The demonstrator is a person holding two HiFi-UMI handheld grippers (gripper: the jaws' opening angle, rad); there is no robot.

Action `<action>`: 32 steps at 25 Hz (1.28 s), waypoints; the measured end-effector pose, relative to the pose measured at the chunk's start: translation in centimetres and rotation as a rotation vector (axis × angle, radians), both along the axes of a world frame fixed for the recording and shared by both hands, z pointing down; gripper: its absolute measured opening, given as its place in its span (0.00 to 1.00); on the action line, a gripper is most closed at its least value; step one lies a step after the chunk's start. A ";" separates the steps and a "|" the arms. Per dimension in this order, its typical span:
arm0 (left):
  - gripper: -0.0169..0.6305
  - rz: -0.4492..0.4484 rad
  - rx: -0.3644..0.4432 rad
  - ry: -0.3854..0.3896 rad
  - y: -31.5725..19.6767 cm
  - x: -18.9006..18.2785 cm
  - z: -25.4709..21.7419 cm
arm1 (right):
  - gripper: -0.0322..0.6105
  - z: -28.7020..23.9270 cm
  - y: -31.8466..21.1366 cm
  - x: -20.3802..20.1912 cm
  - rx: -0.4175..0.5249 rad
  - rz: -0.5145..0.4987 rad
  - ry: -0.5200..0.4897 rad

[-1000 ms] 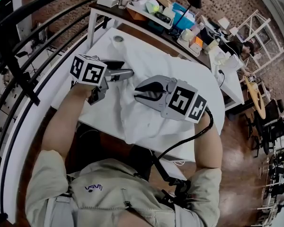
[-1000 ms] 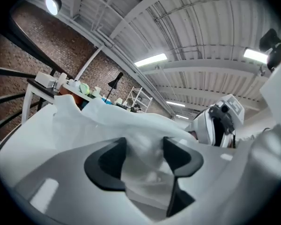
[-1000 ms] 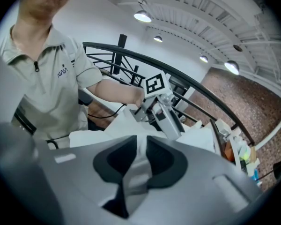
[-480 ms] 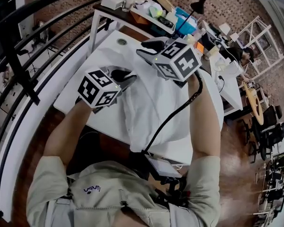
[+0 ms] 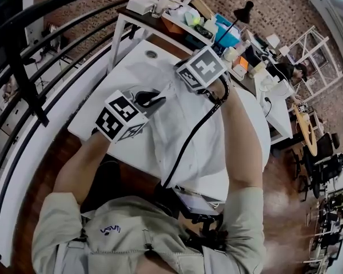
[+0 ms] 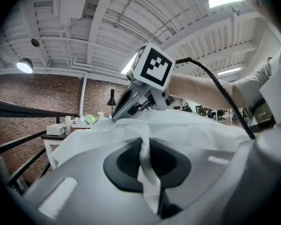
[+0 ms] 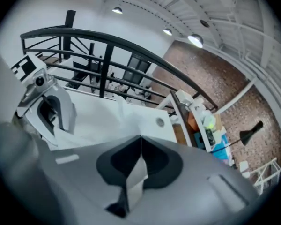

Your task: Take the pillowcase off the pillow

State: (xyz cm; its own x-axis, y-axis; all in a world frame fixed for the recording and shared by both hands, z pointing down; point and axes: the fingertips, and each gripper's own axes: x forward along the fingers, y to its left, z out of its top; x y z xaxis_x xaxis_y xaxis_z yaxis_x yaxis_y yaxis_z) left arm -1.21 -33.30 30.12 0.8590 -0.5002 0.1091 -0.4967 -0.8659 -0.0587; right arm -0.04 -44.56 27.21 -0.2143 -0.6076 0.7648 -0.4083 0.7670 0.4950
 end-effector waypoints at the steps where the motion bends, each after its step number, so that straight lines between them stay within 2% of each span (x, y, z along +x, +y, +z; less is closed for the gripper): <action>1: 0.06 -0.001 0.005 0.017 0.2 -0.3 -0.3 | 0.06 -0.6 -0.6 0.8 0.020 0.031 -0.008; 8: 0.06 0.016 0.000 0.143 1.8 -2.0 -1.3 | 0.06 -0.7 -2.4 7.0 0.051 0.234 -0.042; 13: 0.06 -0.004 -0.108 0.284 0.2 -5.2 -1.2 | 0.06 -1.7 -2.3 13.2 0.073 0.388 -0.112; 15: 0.06 -0.011 -0.159 0.320 -1.4 -6.0 -1.2 | 0.06 -1.2 -2.1 14.7 0.037 0.402 -0.217; 17: 0.06 -0.003 -0.176 0.298 -2.5 -5.4 -1.3 | 0.06 -0.9 -1.9 15.0 0.050 0.389 -0.300; 22: 0.09 -0.020 -0.171 0.183 -3.8 -3.3 -0.9 | 0.08 -3.9 -0.9 15.4 0.297 0.341 -0.281; 24: 0.16 -0.014 -0.188 0.197 -3.5 -3.6 -0.7 | 0.12 -5.2 0.7 16.2 0.324 0.326 -0.318; 25: 0.25 -0.005 -0.201 0.225 -3.1 -4.0 -0.8 | 0.14 -5.6 1.8 16.9 0.326 0.319 -0.335; 26: 0.37 0.006 -0.217 0.266 -2.5 -4.5 -1.0 | 0.17 -6.0 2.9 17.8 0.331 0.314 -0.344; 29: 0.51 0.051 -0.257 0.381 0.8 -5.9 -2.0 | 0.22 -6.5 7.2 21.2 0.357 0.313 -0.359; 32: 0.54 0.124 -0.289 0.386 5.7 -5.6 -1.9 | 0.25 -6.0 12.7 22.5 0.350 0.268 -0.428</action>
State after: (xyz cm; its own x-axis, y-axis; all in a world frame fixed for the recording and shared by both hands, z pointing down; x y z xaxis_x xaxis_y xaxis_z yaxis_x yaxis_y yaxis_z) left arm -6.78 -27.63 28.21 0.9150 -0.3884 -0.1096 -0.3274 -0.8732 0.3610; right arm 22.50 -31.82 21.17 -0.2629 -0.8823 0.3904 -0.7827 0.4316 0.4484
